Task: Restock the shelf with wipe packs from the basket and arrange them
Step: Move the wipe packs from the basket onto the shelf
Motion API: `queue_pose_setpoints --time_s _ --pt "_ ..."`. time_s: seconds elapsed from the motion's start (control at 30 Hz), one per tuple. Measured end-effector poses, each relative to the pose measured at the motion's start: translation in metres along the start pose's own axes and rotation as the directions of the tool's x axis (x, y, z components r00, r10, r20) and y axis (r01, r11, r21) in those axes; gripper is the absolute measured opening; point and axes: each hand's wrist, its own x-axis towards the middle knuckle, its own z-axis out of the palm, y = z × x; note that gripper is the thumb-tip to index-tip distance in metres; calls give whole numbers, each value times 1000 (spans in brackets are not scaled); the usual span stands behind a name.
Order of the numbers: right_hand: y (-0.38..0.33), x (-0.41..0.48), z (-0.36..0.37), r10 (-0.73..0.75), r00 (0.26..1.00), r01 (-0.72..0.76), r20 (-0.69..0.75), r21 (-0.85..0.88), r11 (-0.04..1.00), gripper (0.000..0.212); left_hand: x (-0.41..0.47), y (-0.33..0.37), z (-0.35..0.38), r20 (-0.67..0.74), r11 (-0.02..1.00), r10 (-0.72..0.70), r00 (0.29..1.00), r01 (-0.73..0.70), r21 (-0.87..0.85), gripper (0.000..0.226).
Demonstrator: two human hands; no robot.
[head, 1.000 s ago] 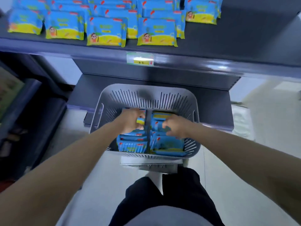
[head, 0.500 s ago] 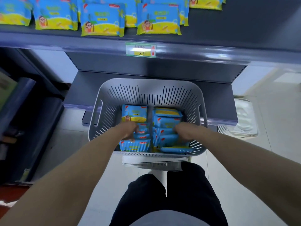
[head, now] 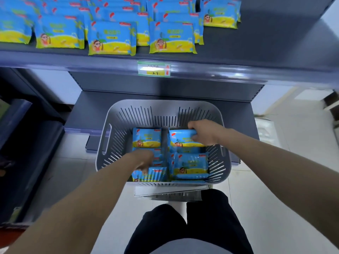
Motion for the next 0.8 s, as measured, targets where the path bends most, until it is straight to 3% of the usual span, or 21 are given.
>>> queue_pose_setpoints --time_s 0.07,0.13,0.23,0.33,0.43,0.5,0.63,0.8 --pt "-3 -5 -19 -14 998 14 -56 6 1000 11 -7 -6 -11 -97 995 13 995 -22 -101 14" --pt "-4 -13 -44 -33 990 38 -140 30 999 13 -16 -11 -34 -203 981 19 979 -57 -184 25" --pt "-1 -32 -90 -50 955 78 -291 87 993 22 -40 -1 -88 -373 981 34 927 -103 -167 38" --pt "13 -49 -137 -52 872 138 -486 142 980 24 -69 15 -143 -494 986 97 864 -151 -70 34" --pt "42 -55 -183 70 750 164 -658 288 944 25 -102 27 -192 -580 948 167 798 -292 -128 11" --pt "66 -48 -208 130 727 109 -674 300 948 32 -123 39 -222 -645 927 206 736 -358 -113 13" --pt "113 -22 -240 162 793 -54 -587 198 979 41 -139 61 -273 -738 911 221 638 -405 -77 15" --pt "144 10 -255 99 831 -23 -547 145 989 38 -119 81 -319 -818 883 143 557 -445 -149 23"
